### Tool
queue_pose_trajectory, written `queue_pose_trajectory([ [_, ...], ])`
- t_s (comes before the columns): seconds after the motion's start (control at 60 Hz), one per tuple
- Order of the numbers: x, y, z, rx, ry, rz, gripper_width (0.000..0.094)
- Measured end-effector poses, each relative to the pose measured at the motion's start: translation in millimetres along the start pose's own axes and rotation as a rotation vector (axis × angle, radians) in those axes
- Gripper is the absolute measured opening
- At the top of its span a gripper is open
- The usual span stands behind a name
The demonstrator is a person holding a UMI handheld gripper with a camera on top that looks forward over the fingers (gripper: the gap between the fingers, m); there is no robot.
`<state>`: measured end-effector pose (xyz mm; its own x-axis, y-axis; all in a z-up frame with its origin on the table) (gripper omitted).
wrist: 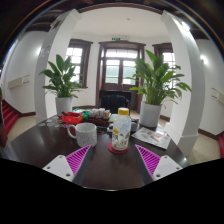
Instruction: Pour water
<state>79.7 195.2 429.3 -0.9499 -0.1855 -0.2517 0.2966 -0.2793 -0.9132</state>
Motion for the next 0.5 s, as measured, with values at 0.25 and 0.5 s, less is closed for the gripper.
queue_pose_trajectory([
  [0.25,13.8,-47.8,44.5,-0.046,0.073,-0.086,0.0855],
  [0.5,26.1,-69.2,47.7,-0.069,0.095,-0.111,0.0855],
])
Point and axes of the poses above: the point between the fingertips, and its own axes, seen from behind it with the camera up: x to the left, y down, z backward, against the way the camera looks, the point moved 7 cm from there along z, backward, against the way the camera looks, and after that the axes turned 10 degrees about z, right-handed, at the moved point
